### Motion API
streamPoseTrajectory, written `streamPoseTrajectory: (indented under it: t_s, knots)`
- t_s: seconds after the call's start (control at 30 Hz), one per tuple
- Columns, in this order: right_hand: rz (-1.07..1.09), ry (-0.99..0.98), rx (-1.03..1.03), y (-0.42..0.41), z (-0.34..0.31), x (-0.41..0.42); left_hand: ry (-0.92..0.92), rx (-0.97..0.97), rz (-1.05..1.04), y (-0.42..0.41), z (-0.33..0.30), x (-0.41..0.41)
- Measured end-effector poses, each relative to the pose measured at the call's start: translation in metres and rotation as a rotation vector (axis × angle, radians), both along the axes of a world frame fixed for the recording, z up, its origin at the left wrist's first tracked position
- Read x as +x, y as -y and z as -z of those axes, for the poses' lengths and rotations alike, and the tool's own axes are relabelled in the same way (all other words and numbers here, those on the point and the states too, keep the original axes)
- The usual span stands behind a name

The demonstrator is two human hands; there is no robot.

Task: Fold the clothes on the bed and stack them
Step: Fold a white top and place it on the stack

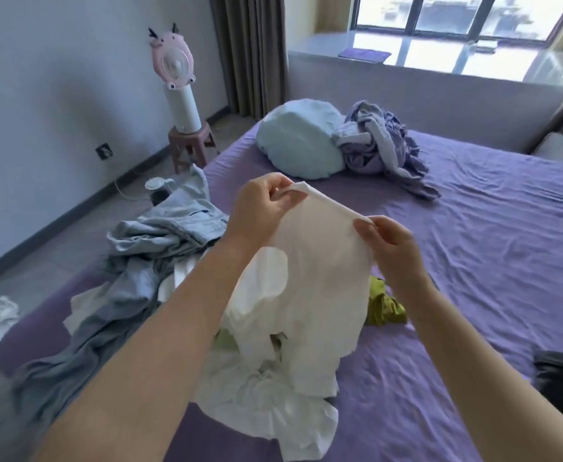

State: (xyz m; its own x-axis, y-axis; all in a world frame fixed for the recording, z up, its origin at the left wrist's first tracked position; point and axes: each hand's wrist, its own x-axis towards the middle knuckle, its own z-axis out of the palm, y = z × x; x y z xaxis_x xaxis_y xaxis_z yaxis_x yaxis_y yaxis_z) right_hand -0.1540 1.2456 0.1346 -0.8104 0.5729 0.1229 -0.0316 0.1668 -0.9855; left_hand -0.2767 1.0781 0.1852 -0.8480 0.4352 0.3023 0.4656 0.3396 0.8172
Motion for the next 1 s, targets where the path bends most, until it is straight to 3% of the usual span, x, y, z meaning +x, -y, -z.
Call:
streamPoseTrajectory:
  t_s: [0.13,0.37,0.53,0.67,0.8,0.87,1.0]
  knots:
    - [0.076,-0.012,0.139,-0.032,-0.065,0.035,0.011,-0.018,0.106,-0.019,-0.058,0.024]
    - [-0.012,0.033,0.309,-0.083,-0.156,0.122,0.07,-0.015,0.288,-0.042,-0.125,0.076]
    - [-0.021,0.028,0.346,-0.106,-0.198,0.188,0.166,0.075,0.421,-0.064,-0.162,0.12]
    - [-0.107,0.033,0.539,-0.102,-0.221,0.225,0.133,0.053,0.574,-0.091,-0.186,0.169]
    - [-0.294,-0.059,0.378,-0.09,-0.229,0.246,0.17,0.037,0.751,-0.12,-0.197,0.226]
    - [-0.236,-0.066,0.313,-0.091,-0.229,0.255,0.191,0.084,0.716,-0.124,-0.197,0.24]
    - [-0.061,-0.057,0.415,-0.091,-0.225,0.271,0.244,0.152,0.617,-0.122,-0.181,0.253]
